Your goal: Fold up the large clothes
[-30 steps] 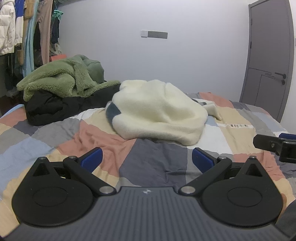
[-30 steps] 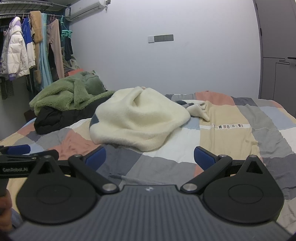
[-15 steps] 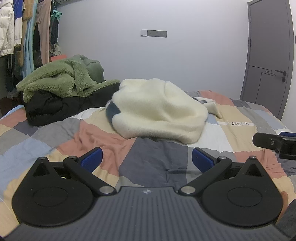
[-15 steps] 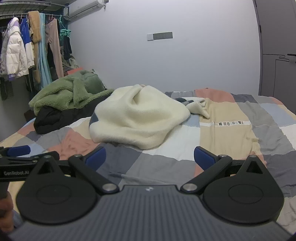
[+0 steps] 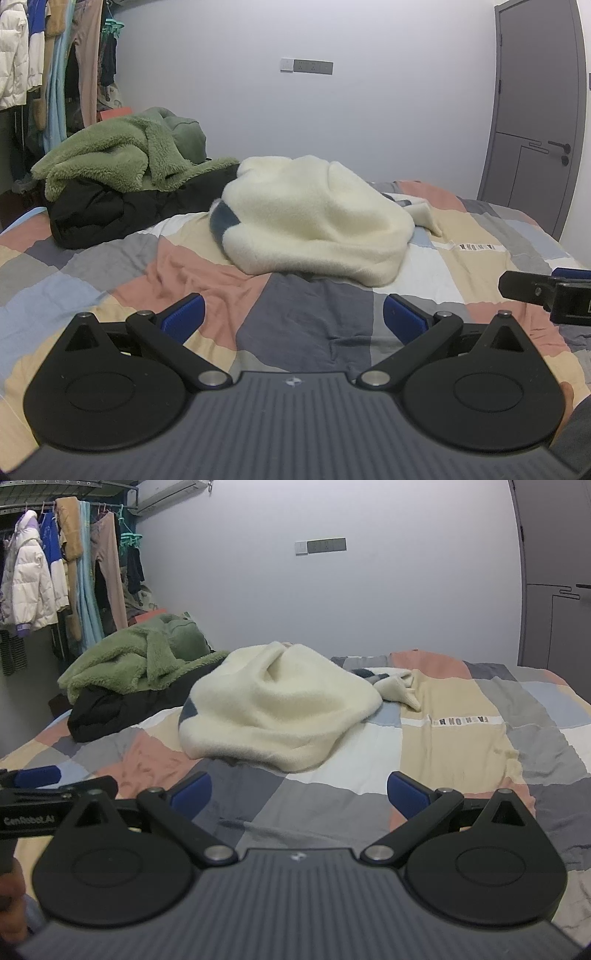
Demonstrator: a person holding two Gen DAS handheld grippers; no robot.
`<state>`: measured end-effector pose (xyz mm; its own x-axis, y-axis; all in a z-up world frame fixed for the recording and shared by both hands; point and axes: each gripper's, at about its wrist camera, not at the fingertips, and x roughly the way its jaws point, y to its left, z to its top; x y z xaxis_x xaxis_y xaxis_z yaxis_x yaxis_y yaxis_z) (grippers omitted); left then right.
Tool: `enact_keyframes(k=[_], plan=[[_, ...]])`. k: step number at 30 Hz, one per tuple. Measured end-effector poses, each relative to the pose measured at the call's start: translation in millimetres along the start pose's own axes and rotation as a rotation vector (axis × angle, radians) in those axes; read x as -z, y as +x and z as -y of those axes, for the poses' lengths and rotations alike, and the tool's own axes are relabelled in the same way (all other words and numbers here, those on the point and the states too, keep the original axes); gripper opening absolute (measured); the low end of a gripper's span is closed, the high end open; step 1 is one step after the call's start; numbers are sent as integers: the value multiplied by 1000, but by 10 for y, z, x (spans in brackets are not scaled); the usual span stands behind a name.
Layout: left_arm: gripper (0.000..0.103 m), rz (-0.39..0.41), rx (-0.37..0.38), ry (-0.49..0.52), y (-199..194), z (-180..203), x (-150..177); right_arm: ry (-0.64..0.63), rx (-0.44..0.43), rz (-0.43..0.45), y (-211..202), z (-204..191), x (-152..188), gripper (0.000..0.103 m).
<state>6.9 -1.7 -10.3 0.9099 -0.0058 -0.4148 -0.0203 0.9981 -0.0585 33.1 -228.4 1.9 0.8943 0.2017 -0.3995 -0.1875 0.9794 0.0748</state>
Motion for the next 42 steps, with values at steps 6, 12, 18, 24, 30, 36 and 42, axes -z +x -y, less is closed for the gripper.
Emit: enact_keyframes(k=[6, 12, 18, 24, 30, 36, 42], plan=[[103, -2, 0, -1, 4, -4, -1, -5, -4, -4, -1, -1, 5, 103], [103, -3, 2, -2, 6, -4, -5, -8, -6, -9, 5, -10, 13, 103], [103, -1, 9, -14, -3, -37, -8, -17, 6, -21, 25, -47, 34, 103], [103, 0, 10, -16, -9, -44, -1, -20, 1, -34, 54, -67, 29, 103], [103, -8, 8, -32, 15, -68, -4, -34, 5, -48, 70, -81, 50, 103], [103, -13, 18, -29, 48, -88, -21, -9, 5, -53, 98, -50, 51, 103], [103, -13, 23, -35, 97, -140, -44, 9, 12, -59, 140, -29, 56, 103]])
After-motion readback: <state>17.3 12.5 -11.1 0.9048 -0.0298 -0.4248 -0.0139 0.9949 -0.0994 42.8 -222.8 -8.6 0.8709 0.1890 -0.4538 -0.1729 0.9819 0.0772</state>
